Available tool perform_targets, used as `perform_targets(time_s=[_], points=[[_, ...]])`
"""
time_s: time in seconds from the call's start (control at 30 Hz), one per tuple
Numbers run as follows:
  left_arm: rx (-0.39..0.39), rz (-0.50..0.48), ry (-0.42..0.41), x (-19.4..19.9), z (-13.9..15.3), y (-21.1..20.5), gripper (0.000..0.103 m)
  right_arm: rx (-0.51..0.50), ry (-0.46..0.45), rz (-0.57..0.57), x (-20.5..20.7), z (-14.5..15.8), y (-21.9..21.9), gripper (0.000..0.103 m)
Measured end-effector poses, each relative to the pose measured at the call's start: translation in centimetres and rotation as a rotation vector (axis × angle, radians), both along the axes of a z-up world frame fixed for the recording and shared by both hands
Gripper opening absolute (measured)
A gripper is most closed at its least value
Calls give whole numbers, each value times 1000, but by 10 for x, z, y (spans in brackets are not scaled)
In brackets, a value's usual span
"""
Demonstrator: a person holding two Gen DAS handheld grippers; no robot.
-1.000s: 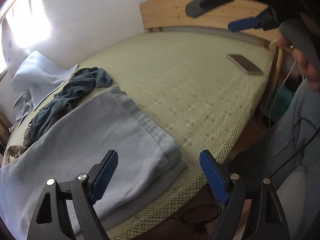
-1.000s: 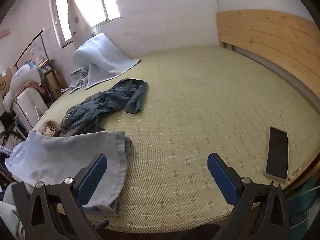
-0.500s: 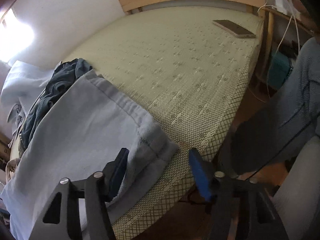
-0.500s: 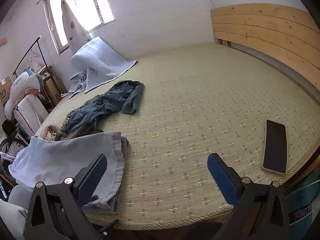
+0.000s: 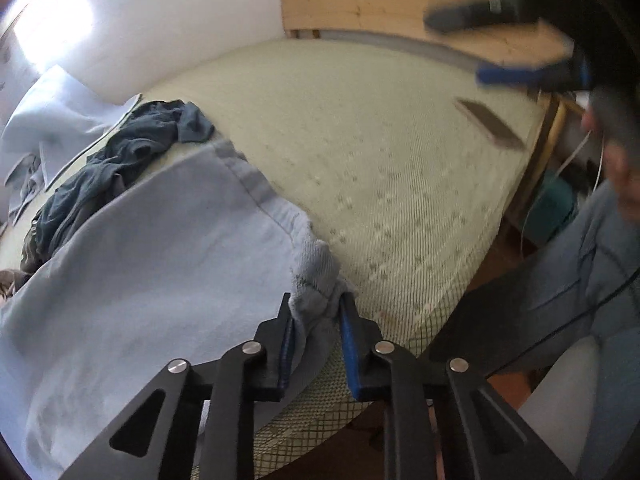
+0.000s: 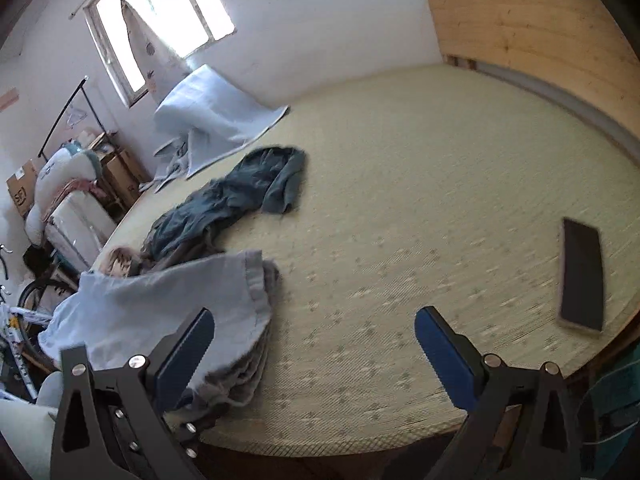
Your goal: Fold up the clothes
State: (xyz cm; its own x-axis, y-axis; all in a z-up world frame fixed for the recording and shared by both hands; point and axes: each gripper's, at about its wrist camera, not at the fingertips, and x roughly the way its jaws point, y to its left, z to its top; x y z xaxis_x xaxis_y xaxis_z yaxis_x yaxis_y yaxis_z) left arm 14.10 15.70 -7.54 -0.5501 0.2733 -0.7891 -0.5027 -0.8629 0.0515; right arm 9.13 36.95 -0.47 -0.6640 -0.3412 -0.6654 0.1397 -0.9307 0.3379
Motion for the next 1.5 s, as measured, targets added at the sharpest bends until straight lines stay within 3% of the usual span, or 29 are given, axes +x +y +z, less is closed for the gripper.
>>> perform_targets(time_s=[0.13, 0.4, 0.53, 0.73, 1.13, 1.23, 1.27, 1.3, 1.5], points=[[57, 19, 14, -1, 12, -11, 18, -70, -103, 75, -12, -22, -10, 103], [126, 34, 55, 3, 28, -25, 15, -468, -365, 163, -36, -79, -25, 103], [161, 40, 73, 7, 35, -33, 14, -585, -464, 172, -45, -101, -37, 103], [197, 47, 87, 14, 42, -42, 14, -650, -476, 206, -70, -109, -62, 103], [264, 55, 78, 27, 46, -59, 14, -665, -522, 197, -141, -132, -100, 101], [275, 58, 72, 30, 44, -62, 14, -641, -513, 209, -150, -127, -108, 70], [278, 60, 70, 31, 44, -62, 14, -623, -508, 206, -152, -125, -110, 36], [281, 61, 66, 31, 43, -63, 14, -591, -503, 196, -154, -122, -110, 10], [309, 78, 73, 35, 48, -70, 13, -518, -426, 239, -155, -97, -121, 9]])
